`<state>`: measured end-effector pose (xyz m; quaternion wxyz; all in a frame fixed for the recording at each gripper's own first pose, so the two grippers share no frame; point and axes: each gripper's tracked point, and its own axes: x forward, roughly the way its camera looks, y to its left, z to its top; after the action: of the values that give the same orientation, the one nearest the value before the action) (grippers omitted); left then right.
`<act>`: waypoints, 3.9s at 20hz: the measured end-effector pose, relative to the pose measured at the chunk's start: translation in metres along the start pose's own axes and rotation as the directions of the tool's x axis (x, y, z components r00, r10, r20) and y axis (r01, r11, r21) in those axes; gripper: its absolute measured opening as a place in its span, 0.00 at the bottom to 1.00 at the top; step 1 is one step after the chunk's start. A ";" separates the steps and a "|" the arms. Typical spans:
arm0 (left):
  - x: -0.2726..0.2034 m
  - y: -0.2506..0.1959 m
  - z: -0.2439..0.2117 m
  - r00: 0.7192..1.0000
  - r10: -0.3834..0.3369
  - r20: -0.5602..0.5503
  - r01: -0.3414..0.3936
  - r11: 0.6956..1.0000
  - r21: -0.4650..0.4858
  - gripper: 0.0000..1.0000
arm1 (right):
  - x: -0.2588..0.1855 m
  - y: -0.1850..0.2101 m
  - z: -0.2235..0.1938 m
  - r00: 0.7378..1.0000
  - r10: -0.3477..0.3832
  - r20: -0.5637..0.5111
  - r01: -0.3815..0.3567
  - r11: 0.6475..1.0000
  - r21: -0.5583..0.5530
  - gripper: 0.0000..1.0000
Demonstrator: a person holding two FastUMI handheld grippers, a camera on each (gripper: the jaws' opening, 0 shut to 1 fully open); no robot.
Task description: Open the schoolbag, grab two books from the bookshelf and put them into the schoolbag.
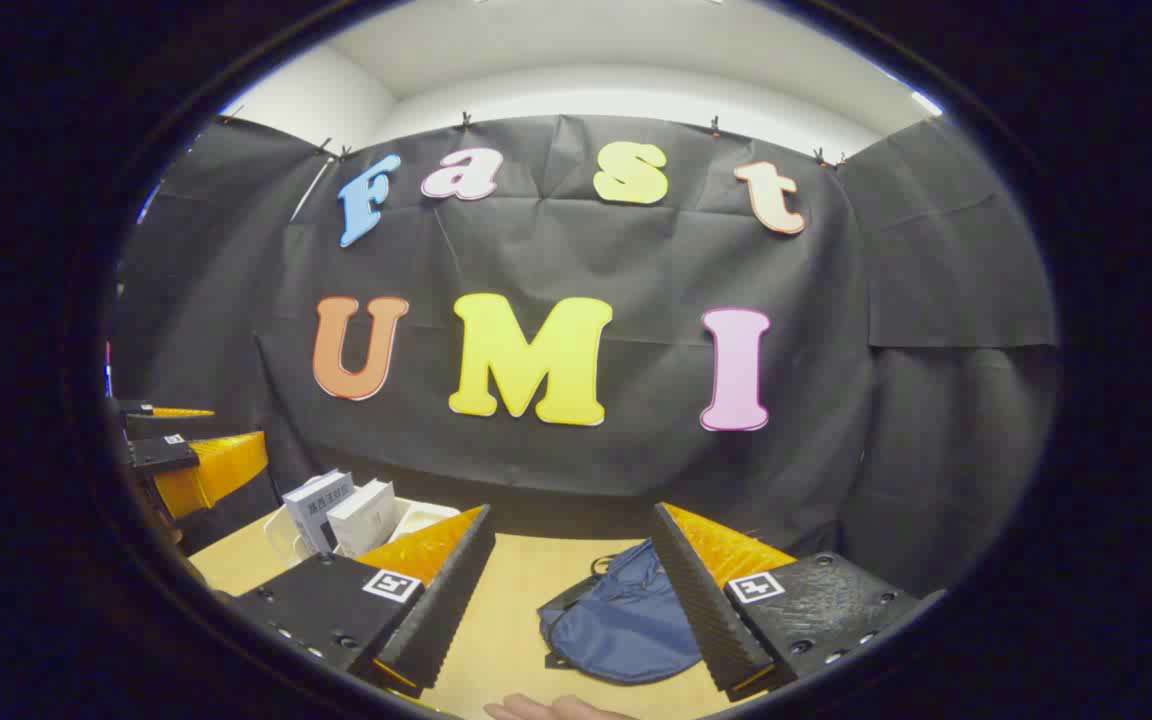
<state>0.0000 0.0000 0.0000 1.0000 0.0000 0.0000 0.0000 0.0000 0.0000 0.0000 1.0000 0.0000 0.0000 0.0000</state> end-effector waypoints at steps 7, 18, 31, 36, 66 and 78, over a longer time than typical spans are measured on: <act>0.020 -0.015 -0.014 0.999 0.018 -0.047 -0.014 0.996 0.085 0.99 | 0.030 -0.019 -0.014 0.995 0.043 -0.089 -0.044 0.999 -0.013 0.95; 0.040 -0.014 -0.048 0.993 0.037 -0.115 -0.029 0.998 0.064 0.99 | 0.060 -0.048 -0.072 0.982 -0.006 -0.187 -0.025 0.986 -0.166 0.96; 0.038 0.013 -0.091 0.975 0.136 -0.176 -0.110 0.983 0.147 0.99 | 0.070 -0.058 -0.290 0.838 -0.056 -0.543 -0.170 0.918 -0.357 0.99; 0.031 0.015 -0.108 0.965 0.150 -0.216 -0.117 0.980 0.158 0.99 | 0.062 -0.035 -0.338 0.784 -0.026 -0.620 -0.267 0.887 -0.376 0.95; -0.027 0.058 -0.129 0.937 0.219 -0.273 -0.199 0.975 0.099 0.99 | 0.161 -0.044 -0.348 0.825 -0.273 -0.496 -0.274 0.574 -0.771 0.09; -0.021 0.068 -0.134 0.958 0.094 -0.272 -0.075 0.994 0.078 0.99 | 0.174 -0.073 -0.260 0.744 -0.206 -0.636 -0.285 0.763 -0.580 0.00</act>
<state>-0.0209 0.0684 -0.1336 0.9888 0.0336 0.1389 0.0426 0.1744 -0.0728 -0.2602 0.8682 -0.3436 0.3574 0.0227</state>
